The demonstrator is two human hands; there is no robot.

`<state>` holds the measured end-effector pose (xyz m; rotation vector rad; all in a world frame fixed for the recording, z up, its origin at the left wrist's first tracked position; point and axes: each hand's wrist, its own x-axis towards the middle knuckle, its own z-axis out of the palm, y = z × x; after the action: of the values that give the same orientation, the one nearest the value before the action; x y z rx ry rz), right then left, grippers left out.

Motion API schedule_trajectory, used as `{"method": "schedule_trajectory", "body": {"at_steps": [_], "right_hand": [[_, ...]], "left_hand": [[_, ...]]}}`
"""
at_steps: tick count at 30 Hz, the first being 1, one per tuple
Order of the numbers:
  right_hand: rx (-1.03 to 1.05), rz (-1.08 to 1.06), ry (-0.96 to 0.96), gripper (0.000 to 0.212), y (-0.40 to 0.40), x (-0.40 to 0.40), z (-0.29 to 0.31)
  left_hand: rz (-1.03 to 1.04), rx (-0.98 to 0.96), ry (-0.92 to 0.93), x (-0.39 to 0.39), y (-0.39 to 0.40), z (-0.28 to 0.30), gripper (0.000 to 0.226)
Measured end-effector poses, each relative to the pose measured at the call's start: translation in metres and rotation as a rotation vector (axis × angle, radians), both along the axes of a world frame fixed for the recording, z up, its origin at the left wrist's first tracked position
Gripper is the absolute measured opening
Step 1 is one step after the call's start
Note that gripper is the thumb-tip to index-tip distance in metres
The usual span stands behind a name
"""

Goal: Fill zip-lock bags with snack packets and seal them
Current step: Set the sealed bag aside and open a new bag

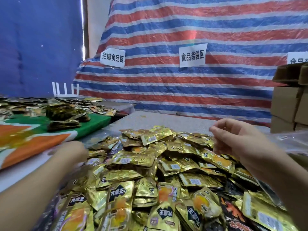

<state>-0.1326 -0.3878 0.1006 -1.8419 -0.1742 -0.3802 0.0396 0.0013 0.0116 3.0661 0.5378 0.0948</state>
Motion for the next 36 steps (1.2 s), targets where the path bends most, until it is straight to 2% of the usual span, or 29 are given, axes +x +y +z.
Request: {"method": "schedule_trajectory", "body": {"at_steps": [4, 6, 10, 13, 16, 18, 22, 29, 32, 33, 35, 36], "right_hand": [[-0.019, 0.02, 0.004, 0.019, 0.004, -0.004, 0.001], [-0.01, 0.029, 0.014, 0.02, 0.004, -0.004, 0.001], [-0.016, 0.031, 0.032, 0.022, 0.004, -0.005, 0.002], [-0.027, 0.026, 0.031, 0.022, 0.003, -0.005, 0.001], [-0.039, 0.023, 0.032, 0.022, 0.002, -0.004, 0.001], [-0.052, 0.028, 0.032, 0.023, 0.002, -0.003, 0.0], [-0.063, 0.037, 0.034, 0.023, 0.002, -0.001, -0.001], [-0.06, 0.049, 0.039, 0.023, 0.0, 0.002, -0.003], [-0.064, 0.049, 0.031, 0.023, 0.0, 0.003, -0.004], [-0.065, 0.049, 0.031, 0.023, 0.0, 0.004, -0.004], [-0.065, 0.052, 0.031, 0.023, -0.001, 0.004, -0.004], [-0.065, 0.056, 0.03, 0.023, -0.002, 0.004, -0.004]], "left_hand": [[-0.039, 0.03, 0.068, -0.003, 0.018, -0.02, 0.04], [-0.052, 0.093, 0.027, -0.001, 0.018, -0.024, 0.032], [-0.013, 0.084, -0.048, -0.002, 0.014, -0.023, 0.017], [-0.024, 0.084, -0.047, -0.001, 0.014, -0.02, 0.03], [0.004, -0.029, -0.083, 0.0, 0.019, -0.021, 0.045], [-0.002, -0.045, -0.061, -0.004, 0.02, -0.021, 0.043], [0.002, 0.04, 0.008, -0.006, 0.024, -0.031, 0.032], [0.078, 0.027, -0.12, -0.012, 0.033, -0.015, 0.025], [0.045, -0.025, -0.253, -0.017, 0.031, 0.001, 0.045], [0.027, -0.031, -0.291, -0.019, 0.027, 0.008, 0.045], [-0.036, -0.058, -0.419, -0.025, 0.015, 0.023, 0.019], [-0.087, -0.117, -0.508, -0.027, 0.008, 0.031, 0.018]]}}
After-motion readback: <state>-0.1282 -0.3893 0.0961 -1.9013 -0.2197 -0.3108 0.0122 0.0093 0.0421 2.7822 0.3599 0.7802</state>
